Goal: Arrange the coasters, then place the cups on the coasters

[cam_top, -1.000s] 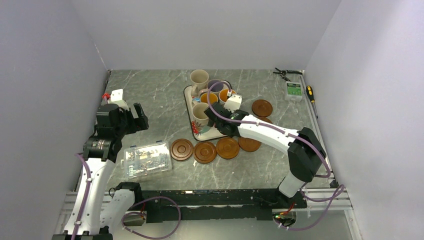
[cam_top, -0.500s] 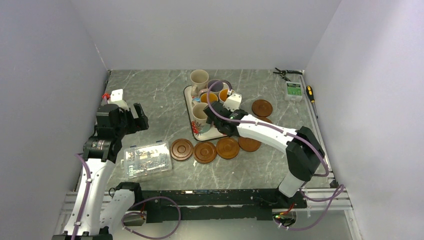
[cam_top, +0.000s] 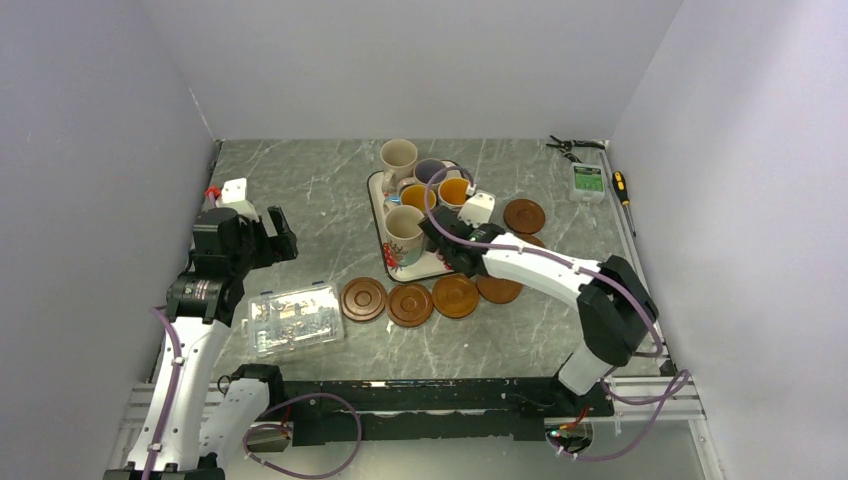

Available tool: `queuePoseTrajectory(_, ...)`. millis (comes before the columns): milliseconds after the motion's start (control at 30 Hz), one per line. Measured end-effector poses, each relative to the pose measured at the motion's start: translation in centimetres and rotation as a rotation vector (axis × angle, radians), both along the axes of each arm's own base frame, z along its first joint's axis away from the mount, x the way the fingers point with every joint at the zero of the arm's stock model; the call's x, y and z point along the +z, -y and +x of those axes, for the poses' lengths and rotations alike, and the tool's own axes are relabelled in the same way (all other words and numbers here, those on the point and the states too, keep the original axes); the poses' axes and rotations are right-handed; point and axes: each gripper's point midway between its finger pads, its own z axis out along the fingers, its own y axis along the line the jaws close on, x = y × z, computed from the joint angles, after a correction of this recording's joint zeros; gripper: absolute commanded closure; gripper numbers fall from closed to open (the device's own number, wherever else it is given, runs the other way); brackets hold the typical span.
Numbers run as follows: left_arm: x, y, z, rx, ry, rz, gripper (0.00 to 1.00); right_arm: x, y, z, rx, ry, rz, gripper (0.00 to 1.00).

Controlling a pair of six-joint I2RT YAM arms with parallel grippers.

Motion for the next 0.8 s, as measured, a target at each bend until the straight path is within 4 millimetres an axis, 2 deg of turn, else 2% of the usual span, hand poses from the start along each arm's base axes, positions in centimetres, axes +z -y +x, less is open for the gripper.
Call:
queuePoseTrajectory(267, 0.0, 0.0, 0.0, 0.000, -0.002, 0.000, 0.06, 1.4, 4.3, -1.3, 0.004, 0.001, 0.024, 0.16)
queuePoseTrajectory(467, -0.1, 0.0, 0.1, 0.001, -0.006, 0.000, 0.06, 1.5, 6.8, -1.5, 0.040, -0.002, 0.054, 0.17)
queuePoseTrajectory(700, -0.4, 0.0, 0.2, 0.000, -0.018, 0.001, 0.06, 3.2, 5.5, -1.4, 0.218, 0.034, 0.048, 0.19)
queuePoseTrajectory(800, -0.5, 0.0, 0.2, 0.000, -0.020, 0.001, 0.06, 3.2, 5.3, -1.5, 0.267, 0.027, 0.024, 0.21)
